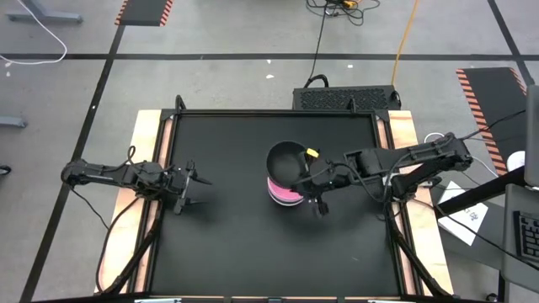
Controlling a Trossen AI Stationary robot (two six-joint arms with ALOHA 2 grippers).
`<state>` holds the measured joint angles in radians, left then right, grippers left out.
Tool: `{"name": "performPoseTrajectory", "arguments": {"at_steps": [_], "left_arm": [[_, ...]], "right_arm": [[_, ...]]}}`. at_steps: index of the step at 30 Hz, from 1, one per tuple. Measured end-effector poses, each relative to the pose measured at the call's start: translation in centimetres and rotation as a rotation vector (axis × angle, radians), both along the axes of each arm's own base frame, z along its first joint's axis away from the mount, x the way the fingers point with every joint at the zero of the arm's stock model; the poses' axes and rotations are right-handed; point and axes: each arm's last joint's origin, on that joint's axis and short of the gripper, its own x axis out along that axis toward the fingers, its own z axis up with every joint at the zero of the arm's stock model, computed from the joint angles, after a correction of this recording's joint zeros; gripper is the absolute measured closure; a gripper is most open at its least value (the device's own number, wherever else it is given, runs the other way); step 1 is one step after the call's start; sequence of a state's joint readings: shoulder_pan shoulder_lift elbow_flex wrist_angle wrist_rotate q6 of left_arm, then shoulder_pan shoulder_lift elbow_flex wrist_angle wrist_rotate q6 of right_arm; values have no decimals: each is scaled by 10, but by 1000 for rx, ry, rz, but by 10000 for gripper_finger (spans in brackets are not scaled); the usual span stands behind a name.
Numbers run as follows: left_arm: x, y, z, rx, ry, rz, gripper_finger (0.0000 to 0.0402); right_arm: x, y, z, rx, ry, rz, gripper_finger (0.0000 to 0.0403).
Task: Nest bowls inside each other
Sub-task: Stack the black bowl on top of the pink bowl
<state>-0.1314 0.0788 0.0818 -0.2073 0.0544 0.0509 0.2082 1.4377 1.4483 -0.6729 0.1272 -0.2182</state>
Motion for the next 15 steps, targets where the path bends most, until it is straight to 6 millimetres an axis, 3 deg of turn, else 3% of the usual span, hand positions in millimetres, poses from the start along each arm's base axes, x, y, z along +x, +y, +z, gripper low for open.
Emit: {"name": "performPoseTrajectory", "arguments": {"at_steps": [15], "left_arm": [[0,0,0,18,-4,-1,108]], "right_arm": [[-5,-22,-8,111,137,2,403]]}}
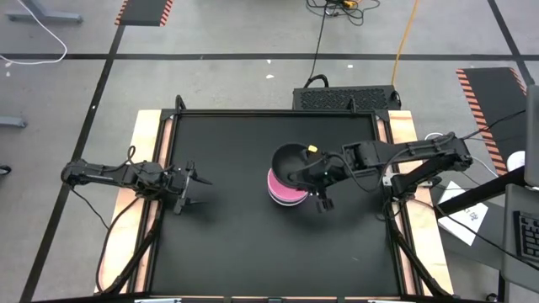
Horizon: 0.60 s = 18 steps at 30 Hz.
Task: Nest bowls inside each other
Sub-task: Stack the black bowl on top of the pink bowl
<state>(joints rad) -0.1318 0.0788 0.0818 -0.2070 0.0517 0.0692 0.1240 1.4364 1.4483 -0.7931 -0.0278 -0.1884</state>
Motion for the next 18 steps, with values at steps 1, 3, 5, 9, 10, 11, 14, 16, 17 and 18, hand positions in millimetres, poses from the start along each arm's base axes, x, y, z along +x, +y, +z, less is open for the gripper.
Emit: {"name": "performPoseTrajectory", "arguments": {"at_steps": [1,3,5,9,10,11,14,16,17,18], "left_arm": [[0,0,0,1,0,0,108],[0,0,0,5,-1,0,108],[0,0,0,7,-1,-1,108],[0,0,0,7,-1,-1,108],[0,0,0,7,-1,0,108],[0,0,0,7,-1,-1,108],[0,0,0,6,-1,0,108],[0,0,0,6,-1,0,108],[0,0,0,6,-2,0,108],[0,0,0,5,-2,0,108]], "right_arm": [[0,0,-1,10,5,-4,403],[2,0,-1,14,6,-9,403],[1,1,-3,31,21,1,403],[2,1,-5,40,34,-5,403],[3,1,-6,40,41,-6,403],[4,1,-7,40,40,-6,403],[6,2,-11,40,43,-7,403],[8,1,-14,41,42,-12,403],[8,0,-18,41,54,-16,403],[8,0,-21,44,64,-24,403]]}}
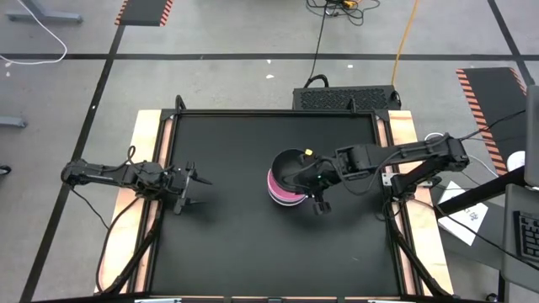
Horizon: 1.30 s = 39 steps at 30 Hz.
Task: Nest bowls inside each other
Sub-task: Stack the black bowl on top of the pink bowl
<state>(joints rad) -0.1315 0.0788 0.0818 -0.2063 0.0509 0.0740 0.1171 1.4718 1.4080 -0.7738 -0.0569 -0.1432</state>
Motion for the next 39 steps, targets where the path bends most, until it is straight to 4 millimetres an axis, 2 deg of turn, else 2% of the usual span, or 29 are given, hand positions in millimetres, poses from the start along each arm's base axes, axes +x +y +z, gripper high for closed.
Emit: {"name": "performPoseTrajectory", "arguments": {"at_steps": [5,11,25,33,39], "left_arm": [[0,0,0,-1,0,0,108],[0,0,0,-1,0,-1,108],[0,0,0,-1,0,0,108],[0,0,0,2,0,-1,108],[0,0,0,1,0,-2,108]], "right_arm": [[2,-6,-15,8,8,-35,403],[3,-10,-16,14,1,-56,403],[26,-9,-47,-9,69,-96,403],[27,-9,-46,-23,46,-103,402],[29,-9,-43,0,19,-130,385]]}}
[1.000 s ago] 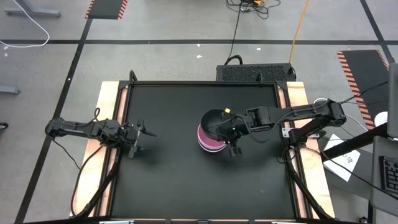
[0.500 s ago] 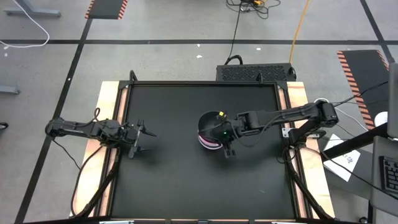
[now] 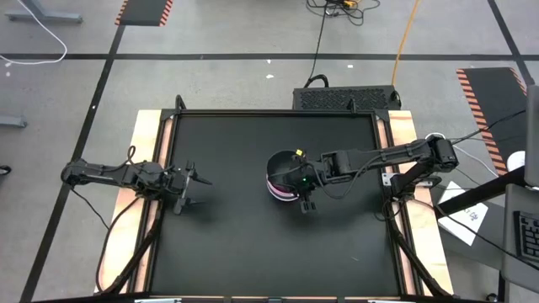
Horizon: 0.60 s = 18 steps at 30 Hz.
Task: Nest bowls inside each other
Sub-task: Stack the black bowl on top of the pink bowl
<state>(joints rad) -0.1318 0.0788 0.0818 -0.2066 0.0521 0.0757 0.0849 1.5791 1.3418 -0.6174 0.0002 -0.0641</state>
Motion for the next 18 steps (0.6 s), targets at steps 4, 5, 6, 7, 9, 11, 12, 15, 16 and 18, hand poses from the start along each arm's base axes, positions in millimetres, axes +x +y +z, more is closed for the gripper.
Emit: {"name": "performPoseTrajectory", "arguments": {"at_steps": [4,5,6,7,9,11,12,15,16,18], "left_arm": [[0,0,0,-3,0,0,108],[0,0,0,-5,1,1,108],[0,0,0,-7,1,1,108],[0,0,0,-7,1,1,108],[0,0,0,-8,2,1,108],[0,0,0,-8,2,1,108],[0,0,0,-9,2,1,108],[0,0,0,-11,2,0,108],[0,0,0,-11,2,0,108],[0,0,0,-14,3,1,108]], "right_arm": [[1,0,1,9,-15,-9,379],[1,0,1,13,-14,-16,378],[1,0,1,17,-14,-20,378],[1,0,1,17,-14,-21,378],[1,0,1,18,-14,-21,377],[1,0,1,22,-13,-27,377],[1,0,1,24,-10,-30,377],[0,0,0,23,0,-30,377],[0,0,0,23,2,-30,377],[0,0,0,21,2,-29,378]]}}
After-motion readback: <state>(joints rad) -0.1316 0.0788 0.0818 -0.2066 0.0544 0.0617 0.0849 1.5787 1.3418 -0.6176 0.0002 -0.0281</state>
